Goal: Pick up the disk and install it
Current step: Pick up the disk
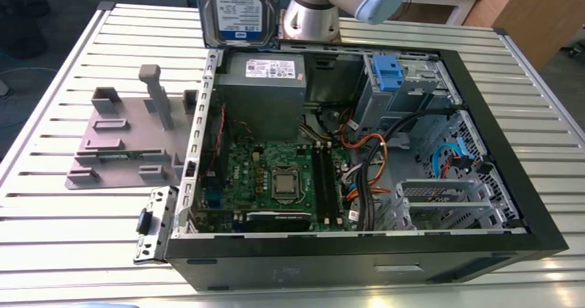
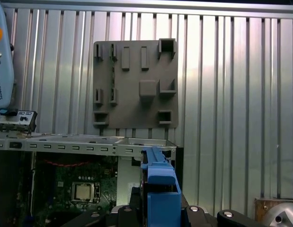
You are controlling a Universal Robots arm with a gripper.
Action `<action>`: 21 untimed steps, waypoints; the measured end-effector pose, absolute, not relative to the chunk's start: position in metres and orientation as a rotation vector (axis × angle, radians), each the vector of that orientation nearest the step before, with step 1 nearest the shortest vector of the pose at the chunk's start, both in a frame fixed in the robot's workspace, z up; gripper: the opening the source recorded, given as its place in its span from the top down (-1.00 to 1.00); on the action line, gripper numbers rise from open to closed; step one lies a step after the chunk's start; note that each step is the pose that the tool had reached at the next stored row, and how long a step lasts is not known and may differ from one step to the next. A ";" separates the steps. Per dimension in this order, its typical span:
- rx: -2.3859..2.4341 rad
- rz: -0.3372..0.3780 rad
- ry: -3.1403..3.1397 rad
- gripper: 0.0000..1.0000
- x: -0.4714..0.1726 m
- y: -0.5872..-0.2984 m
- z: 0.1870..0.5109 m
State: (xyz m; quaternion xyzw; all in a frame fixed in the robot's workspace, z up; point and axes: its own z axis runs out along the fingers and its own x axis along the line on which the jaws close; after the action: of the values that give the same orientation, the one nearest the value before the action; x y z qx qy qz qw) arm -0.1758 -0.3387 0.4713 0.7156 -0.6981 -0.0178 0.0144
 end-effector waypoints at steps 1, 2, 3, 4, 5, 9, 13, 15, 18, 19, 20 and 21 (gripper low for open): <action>2.228 -0.056 -2.173 0.26 -0.176 -0.339 0.471; 2.228 -0.056 -2.173 0.26 -0.175 -0.339 0.471; 2.228 -0.056 -2.173 0.26 -0.175 -0.339 0.471; 2.228 -0.055 -2.173 0.26 -0.175 -0.339 0.471; 2.228 -0.055 -2.173 0.26 -0.175 -0.339 0.471; 2.228 -0.055 -2.173 0.26 -0.174 -0.339 0.471; 2.228 -0.055 -2.173 0.26 -0.173 -0.340 0.471; 2.228 -0.055 -2.173 0.26 -0.173 -0.340 0.471; 2.228 -0.055 -2.173 0.26 -0.172 -0.340 0.471; 2.228 -0.055 -2.173 0.26 -0.172 -0.340 0.471; 2.228 -0.055 -2.173 0.26 -0.172 -0.340 0.471; 2.228 -0.055 -2.173 0.26 -0.172 -0.340 0.471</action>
State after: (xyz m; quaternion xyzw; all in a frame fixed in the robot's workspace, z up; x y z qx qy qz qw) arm -0.1716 -0.3399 0.4706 0.7156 -0.6981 -0.0177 0.0145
